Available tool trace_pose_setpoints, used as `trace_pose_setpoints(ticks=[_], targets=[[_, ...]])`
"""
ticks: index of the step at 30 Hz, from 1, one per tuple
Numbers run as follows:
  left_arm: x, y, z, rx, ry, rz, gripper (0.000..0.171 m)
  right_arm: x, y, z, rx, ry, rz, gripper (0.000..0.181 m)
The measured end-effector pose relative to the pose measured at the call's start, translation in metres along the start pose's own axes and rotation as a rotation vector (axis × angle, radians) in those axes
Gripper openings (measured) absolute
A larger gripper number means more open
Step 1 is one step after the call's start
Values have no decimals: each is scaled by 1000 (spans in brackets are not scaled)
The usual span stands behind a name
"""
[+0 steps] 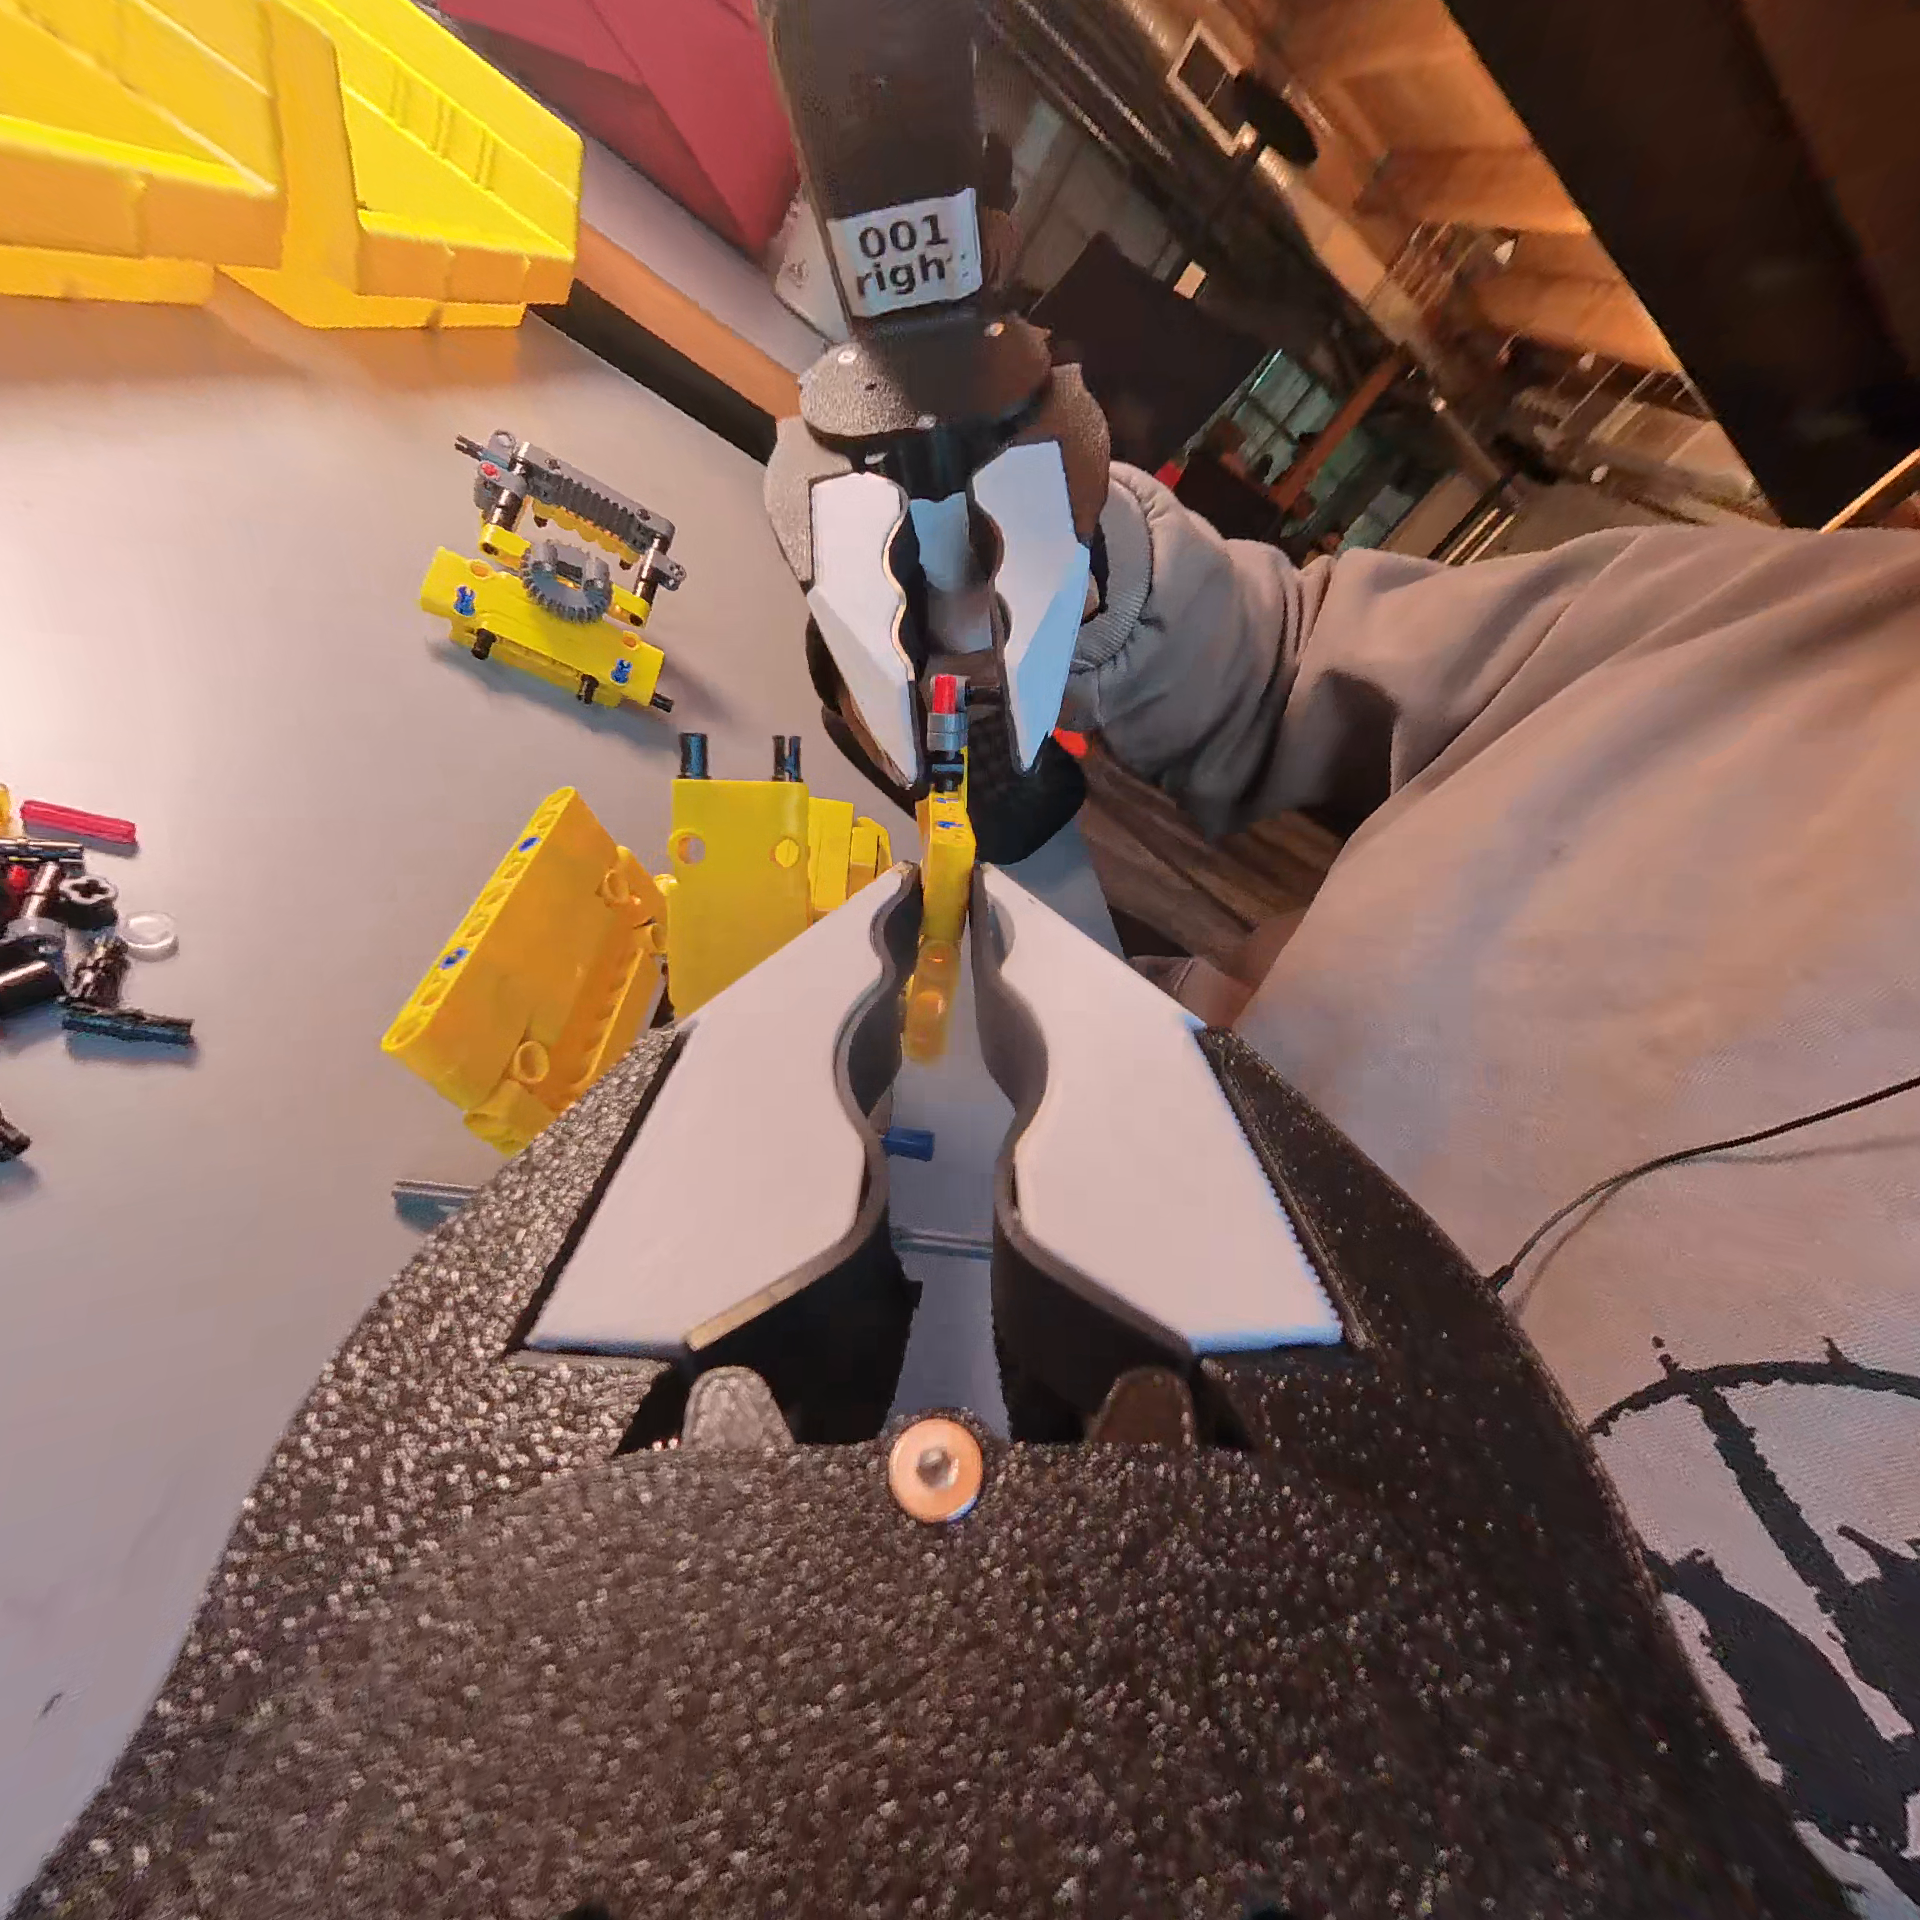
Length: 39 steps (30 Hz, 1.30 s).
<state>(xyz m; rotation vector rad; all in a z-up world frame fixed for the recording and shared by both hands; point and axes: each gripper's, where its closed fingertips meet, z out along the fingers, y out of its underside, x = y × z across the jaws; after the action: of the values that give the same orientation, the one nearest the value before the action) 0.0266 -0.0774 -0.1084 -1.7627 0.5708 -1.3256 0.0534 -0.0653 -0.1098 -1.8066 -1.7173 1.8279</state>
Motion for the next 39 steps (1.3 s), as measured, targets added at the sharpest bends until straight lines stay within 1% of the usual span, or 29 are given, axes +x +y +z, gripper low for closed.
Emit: trace_pose_setpoints(ticks=[4,7,12,15,18,20,22,27,28,29,30,31,32,33,37,39], targets=[[-1,0,-3,14,-7,16,8,2,-4,2,11,-14,99,20],[0,3,-2,-30,-65,140,12,2,-4,4,-2,10,102,20],[-5,16,4,-168,-221,375,12,-4,-5,8,-18,60,1,19],[-5,19,4,-218,-253,432,9,-3,-2,10,-38,123,-92,19],[-1,19,5,-216,-226,423,5,-5,-3,9,-35,154,-197,19],[0,20,5,-215,-205,412,7,-6,-4,7,-38,168,-281,17],[0,24,6,-242,-210,432,8,-6,0,6,-62,191,-376,15],[-1,26,12,-243,-203,387,8,-7,3,0,-32,183,-412,14],[-5,34,10,-285,-209,379,7,-9,0,-3,0,171,-408,14],[-16,38,3,-297,-254,382,6,-21,-19,-18,120,118,-368,14],[-20,35,-5,-261,-267,338,6,-26,-39,-42,226,133,-358,14],[-21,35,-10,-257,-279,352,6,-25,-46,-62,244,222,-434,13],[-21,34,-12,-260,-284,370,6,-29,-46,-71,238,255,-467,14],[-19,33,-10,-254,-265,368,6,-34,-44,-72,235,254,-461,14],[-17,34,0,-262,-230,366,6,-27,-22,-52,152,253,-449,15],[-17,33,-1,-236,-217,340,6,-15,-11,-42,90,266,-458,15]])
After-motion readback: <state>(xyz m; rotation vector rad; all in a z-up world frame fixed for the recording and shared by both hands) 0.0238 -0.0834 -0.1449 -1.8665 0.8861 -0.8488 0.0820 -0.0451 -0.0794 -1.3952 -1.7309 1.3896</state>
